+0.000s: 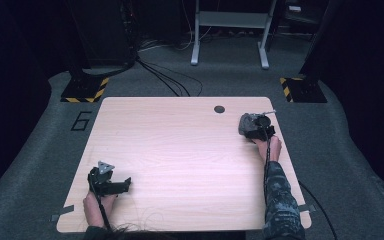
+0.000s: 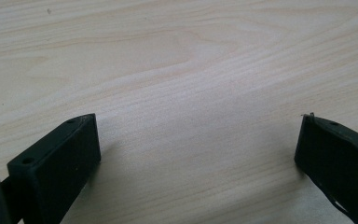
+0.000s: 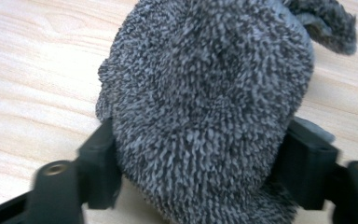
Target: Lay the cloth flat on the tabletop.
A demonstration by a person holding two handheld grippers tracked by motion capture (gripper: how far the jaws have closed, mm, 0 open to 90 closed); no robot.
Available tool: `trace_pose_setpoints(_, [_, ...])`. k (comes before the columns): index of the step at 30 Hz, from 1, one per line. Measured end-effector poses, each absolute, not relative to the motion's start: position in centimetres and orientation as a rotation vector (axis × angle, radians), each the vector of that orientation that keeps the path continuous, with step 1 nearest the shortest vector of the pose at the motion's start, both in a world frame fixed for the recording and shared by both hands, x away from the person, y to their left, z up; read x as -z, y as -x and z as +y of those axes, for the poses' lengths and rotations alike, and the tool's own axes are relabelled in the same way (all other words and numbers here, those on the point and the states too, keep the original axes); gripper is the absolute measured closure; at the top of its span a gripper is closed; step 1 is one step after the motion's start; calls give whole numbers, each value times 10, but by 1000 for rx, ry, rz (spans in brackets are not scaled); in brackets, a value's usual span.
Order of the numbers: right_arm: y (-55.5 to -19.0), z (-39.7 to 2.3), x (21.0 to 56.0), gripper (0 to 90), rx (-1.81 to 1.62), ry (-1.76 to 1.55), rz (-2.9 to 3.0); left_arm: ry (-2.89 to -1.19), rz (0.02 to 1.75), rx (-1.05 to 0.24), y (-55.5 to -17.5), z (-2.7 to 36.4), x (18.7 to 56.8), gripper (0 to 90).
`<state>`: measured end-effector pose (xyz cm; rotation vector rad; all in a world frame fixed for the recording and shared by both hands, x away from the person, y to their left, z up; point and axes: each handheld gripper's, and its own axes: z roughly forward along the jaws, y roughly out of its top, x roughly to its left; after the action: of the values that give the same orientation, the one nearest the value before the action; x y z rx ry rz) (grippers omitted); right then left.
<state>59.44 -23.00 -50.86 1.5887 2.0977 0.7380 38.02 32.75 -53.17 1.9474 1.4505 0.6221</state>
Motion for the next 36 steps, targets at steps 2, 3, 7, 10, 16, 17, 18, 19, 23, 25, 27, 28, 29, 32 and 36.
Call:
trace_pose_setpoints(2, [-594,-231,508,351,-743,-1588,2098,-1947,1451,-622,-380,328,532,0])
trace_pose_setpoints(3, [-594,-231,508,396,-752,-1587,2093,-1948,1450,-622,-380,328,532,0])
trace_pose_setpoints(7, [-593,-234,507,556,-763,-1595,2069,-1947,1451,-622,-380,327,532,0])
trace_pose_setpoints(10, [-593,-235,507,634,-770,-1574,2075,-1947,1451,-622,-380,328,532,0])
trace_pose_setpoints(16, [-588,-235,499,694,-845,-1569,2045,-1948,1450,-622,-380,328,532,0])
trace_pose_setpoints(17, [-585,-232,493,695,-872,-1553,2040,-1948,1450,-622,-380,328,532,0])
trace_pose_setpoints(18, [-585,-232,493,695,-872,-1553,2040,-1948,1450,-622,-380,328,532,0])
trace_pose_setpoints(19, [-583,-230,489,695,-894,-1544,2041,-1948,1450,-622,-380,328,532,0])
trace_pose_setpoints(23, [-570,-223,467,694,-974,-1468,2044,-1947,1450,-622,-380,328,532,0])
trace_pose_setpoints(25, [-567,-221,463,694,-989,-1463,2043,-1947,1450,-622,-380,328,532,0])
trace_pose_setpoints(27, [-559,-218,456,694,-1004,-1426,2047,-1948,1452,-620,-380,327,532,0])
trace_pose_setpoints(28, [-556,-216,453,694,-1013,-1414,2054,-1948,1452,-620,-380,327,532,0])
trace_pose_setpoints(29, [-552,-214,451,693,-1018,-1400,2060,-1948,1452,-621,-380,327,532,0])
trace_pose_setpoints(32, [-541,-208,445,693,-1037,-1361,2081,-1948,1450,-623,-380,328,532,0])
trace_pose_setpoints(36, [-525,-198,438,693,-1088,-1311,2105,-1948,1450,-622,-380,328,532,0])
